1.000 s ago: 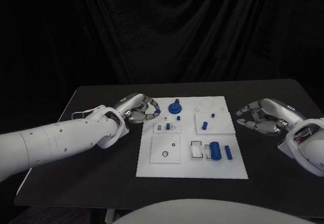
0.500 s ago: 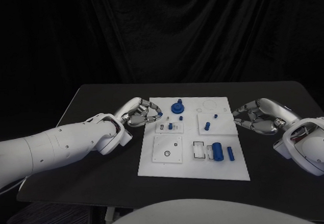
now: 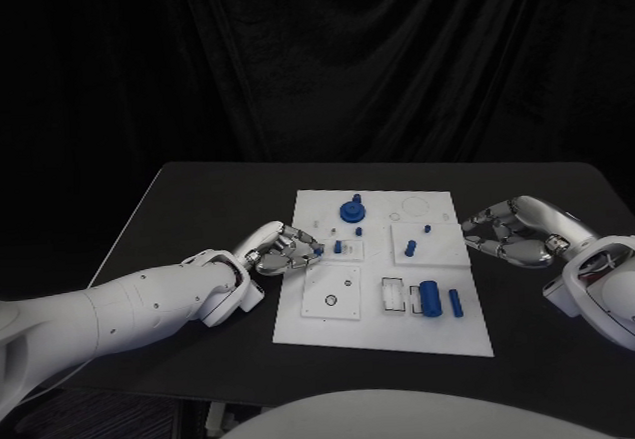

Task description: Assemble the parts on the task board

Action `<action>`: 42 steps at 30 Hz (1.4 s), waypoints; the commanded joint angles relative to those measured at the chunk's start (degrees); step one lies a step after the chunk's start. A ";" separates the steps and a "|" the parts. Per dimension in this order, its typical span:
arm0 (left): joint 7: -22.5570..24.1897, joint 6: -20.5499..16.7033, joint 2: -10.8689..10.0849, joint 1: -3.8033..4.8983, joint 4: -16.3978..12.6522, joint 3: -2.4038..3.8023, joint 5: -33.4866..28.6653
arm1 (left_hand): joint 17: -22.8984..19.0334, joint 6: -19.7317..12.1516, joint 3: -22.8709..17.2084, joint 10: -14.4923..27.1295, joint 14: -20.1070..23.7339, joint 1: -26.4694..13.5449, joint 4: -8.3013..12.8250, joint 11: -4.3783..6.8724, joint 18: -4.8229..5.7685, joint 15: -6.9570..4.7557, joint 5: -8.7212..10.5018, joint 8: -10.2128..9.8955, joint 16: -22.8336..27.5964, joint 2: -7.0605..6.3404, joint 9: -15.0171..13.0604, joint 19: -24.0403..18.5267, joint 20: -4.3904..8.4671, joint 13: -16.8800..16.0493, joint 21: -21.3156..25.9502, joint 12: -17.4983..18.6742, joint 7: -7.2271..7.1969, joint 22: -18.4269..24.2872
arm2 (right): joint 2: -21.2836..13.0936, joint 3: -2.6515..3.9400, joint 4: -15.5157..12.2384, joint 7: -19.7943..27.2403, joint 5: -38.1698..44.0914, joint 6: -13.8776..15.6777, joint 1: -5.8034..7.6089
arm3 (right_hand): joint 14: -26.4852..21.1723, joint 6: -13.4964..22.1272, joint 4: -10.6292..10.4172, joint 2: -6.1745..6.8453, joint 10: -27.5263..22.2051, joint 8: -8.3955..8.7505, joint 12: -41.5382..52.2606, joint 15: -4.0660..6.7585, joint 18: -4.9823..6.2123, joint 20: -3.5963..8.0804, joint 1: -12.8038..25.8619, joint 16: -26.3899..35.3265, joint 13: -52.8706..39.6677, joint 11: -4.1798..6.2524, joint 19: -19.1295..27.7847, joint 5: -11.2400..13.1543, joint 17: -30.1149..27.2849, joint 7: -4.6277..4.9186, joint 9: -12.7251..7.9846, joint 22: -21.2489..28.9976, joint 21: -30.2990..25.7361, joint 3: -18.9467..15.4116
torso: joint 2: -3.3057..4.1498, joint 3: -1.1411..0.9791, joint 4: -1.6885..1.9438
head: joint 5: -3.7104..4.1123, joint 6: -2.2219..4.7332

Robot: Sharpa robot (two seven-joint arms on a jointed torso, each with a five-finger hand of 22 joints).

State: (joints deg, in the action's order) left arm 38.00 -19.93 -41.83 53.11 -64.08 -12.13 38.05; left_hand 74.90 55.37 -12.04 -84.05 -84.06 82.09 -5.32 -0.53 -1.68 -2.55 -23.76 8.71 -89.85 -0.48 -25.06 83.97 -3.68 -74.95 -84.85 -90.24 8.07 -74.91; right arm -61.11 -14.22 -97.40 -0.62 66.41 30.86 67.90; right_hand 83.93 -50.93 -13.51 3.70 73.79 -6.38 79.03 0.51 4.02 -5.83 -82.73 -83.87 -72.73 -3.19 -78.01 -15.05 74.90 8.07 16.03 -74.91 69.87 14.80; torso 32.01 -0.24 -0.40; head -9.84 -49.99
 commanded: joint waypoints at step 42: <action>-4.74 2.00 2.29 -1.81 5.54 0.06 -2.09 | 15.10 0.41 -2.29 -5.95 -5.94 4.11 1.80 -1.70 0.42 1.48 -1.72 -2.76 -0.15 0.49 -0.67 2.91 -1.47 -15.05 -0.50 0.24 -1.00 -13.45 | -1.19 0.03 -0.92 -0.53 -0.40 -2.63 -0.56 | 0.75 -0.40 0.17 -0.33 -0.24 -0.22 -0.18 -0.37 0.74 -0.22 -1.35 0.35 0.04 -0.25 0.08 -0.53 6.26 0.04 -0.26 -8.64 -0.50 0.35 | 0.63 1.49 0.43 | 0.48 -0.01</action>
State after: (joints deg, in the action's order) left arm 38.75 -14.98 -39.63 52.92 -59.52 -10.98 32.38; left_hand 74.91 54.78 -14.11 -83.97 -83.94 86.26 -3.55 -1.70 -1.70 -1.43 -25.24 6.18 -89.85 0.02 -25.05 84.04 -4.87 -74.95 -84.99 -90.24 7.48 -74.90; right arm -62.20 -14.23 -98.14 -0.51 65.98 28.79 67.49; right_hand 83.93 -50.92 -13.35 3.45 73.80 -6.38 79.03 0.51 4.02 -5.83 -83.56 -83.87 -72.74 -3.18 -78.01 -15.32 74.90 8.08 15.82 -74.90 69.60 14.96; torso 32.68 1.21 0.01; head -9.38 -49.99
